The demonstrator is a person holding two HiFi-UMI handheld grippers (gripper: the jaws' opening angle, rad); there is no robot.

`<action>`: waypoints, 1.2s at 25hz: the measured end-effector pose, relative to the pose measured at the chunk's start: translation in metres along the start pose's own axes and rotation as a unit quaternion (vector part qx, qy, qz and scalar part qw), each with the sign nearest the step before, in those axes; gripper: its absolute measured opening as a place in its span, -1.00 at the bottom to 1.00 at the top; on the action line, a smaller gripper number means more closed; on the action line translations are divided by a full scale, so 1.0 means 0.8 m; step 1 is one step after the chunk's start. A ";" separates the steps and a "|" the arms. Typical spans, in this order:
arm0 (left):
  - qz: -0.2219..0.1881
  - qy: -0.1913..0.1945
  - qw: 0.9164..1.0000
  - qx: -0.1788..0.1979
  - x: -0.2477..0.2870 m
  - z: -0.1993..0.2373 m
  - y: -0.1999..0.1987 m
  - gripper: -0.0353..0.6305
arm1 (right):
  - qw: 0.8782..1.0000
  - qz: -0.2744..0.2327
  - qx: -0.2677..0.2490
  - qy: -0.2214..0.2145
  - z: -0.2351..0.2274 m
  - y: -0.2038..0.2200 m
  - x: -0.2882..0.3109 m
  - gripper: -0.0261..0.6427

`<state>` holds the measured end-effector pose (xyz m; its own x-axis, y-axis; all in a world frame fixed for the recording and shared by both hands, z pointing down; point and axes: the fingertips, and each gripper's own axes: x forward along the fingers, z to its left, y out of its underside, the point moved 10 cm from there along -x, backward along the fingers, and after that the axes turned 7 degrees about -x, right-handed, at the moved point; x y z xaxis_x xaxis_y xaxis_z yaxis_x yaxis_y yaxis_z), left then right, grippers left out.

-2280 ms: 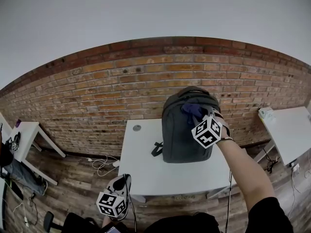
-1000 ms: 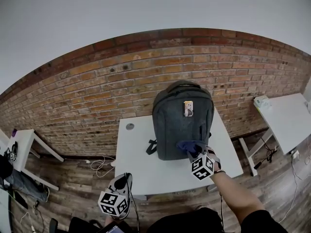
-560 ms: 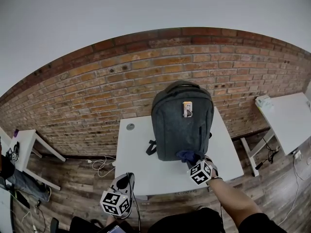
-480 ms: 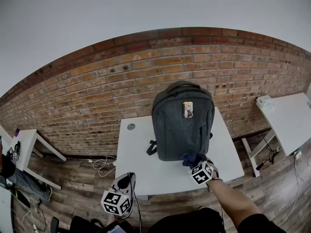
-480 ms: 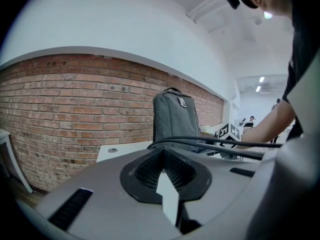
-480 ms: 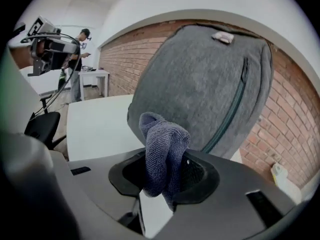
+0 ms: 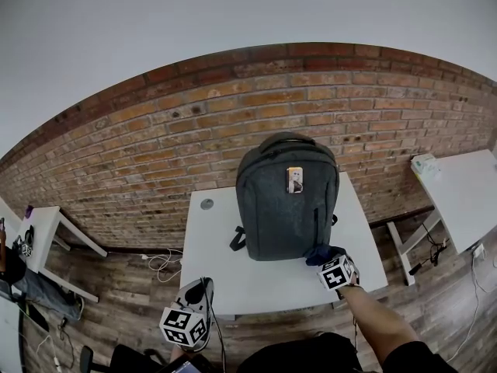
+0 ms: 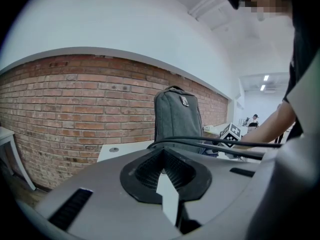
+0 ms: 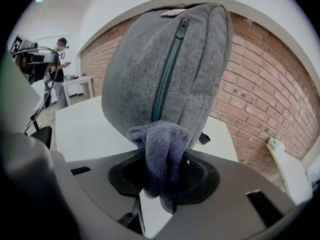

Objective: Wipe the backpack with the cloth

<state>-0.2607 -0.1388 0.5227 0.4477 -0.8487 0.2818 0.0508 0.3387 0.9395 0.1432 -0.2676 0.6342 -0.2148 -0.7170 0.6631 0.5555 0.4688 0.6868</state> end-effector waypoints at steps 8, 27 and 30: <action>0.005 0.030 1.000 0.000 0.031 -0.025 -0.002 -0.91 | 0.989 -0.135 0.039 0.043 -0.047 -0.069 -0.073 -0.57; -0.049 0.051 0.997 0.016 0.021 -0.051 -0.032 -0.91 | 0.947 -0.286 0.061 0.131 -0.120 -0.209 -0.214 -0.57; -0.049 0.057 0.997 0.005 0.023 -0.046 -0.038 -0.91 | 0.942 -0.293 0.101 0.132 -0.108 -0.187 -0.222 -0.57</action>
<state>-0.2210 -0.1493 0.4923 0.5393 -0.8257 0.1654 0.0908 0.2523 0.9634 0.1679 -0.2548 0.3877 -0.2153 -0.9737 0.0746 0.2338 0.0228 0.9720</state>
